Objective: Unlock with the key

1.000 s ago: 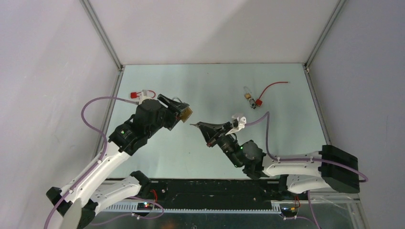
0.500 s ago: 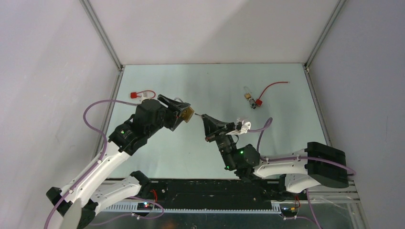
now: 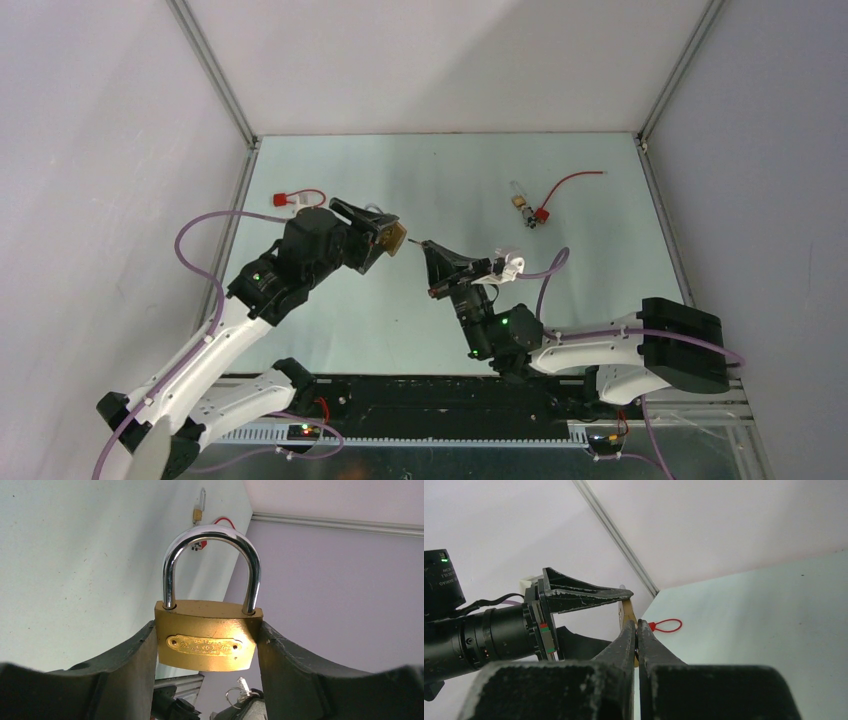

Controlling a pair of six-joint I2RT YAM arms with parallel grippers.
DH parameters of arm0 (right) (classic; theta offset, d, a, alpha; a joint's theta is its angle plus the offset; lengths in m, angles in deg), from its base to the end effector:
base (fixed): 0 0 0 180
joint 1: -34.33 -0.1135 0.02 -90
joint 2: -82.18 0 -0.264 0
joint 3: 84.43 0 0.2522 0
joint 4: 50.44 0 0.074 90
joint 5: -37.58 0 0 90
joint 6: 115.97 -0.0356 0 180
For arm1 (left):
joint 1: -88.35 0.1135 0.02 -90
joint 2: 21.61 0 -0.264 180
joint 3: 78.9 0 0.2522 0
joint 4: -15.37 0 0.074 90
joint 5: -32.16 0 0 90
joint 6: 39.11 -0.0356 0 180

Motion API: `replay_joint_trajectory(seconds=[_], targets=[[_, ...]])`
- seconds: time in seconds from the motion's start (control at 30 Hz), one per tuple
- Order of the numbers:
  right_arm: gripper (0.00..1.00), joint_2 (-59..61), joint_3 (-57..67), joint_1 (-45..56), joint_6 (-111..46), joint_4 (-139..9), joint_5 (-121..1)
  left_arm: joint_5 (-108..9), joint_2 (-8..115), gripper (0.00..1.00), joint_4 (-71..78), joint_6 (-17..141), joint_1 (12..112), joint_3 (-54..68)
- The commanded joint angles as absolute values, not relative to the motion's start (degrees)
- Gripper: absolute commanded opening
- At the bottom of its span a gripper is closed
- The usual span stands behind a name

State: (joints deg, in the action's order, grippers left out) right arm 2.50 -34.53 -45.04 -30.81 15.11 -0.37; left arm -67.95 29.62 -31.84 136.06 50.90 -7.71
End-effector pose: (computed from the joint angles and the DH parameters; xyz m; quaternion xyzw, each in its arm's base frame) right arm 0.0773 0.2596 0.3040 0.0628 0.5624 0.3879 0.7275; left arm 0.1536 -0.1098 0.3555 -0.3860 0.7592 -0.4188 0.3150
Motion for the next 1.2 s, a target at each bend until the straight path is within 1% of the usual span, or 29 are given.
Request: replay_joint_trajectory(seconds=[0.0, 0.47, 1.17], targets=[[0.0, 1.89, -32.18, -45.16, -32.2, 14.17, 0.64, -68.01, 27.79, 0.0, -23.47, 138.21, 51.19, -3.43], [0.0, 0.78, -31.45, -43.33, -36.26, 12.28, -2.24, -67.2, 28.03, 0.0, -22.57, 138.02, 51.21, -3.13], [0.0, 0.03, -30.68, -42.3, -38.96, 9.64, -2.23, -66.63, 28.26, 0.0, -22.03, 137.87, 51.22, -2.9]])
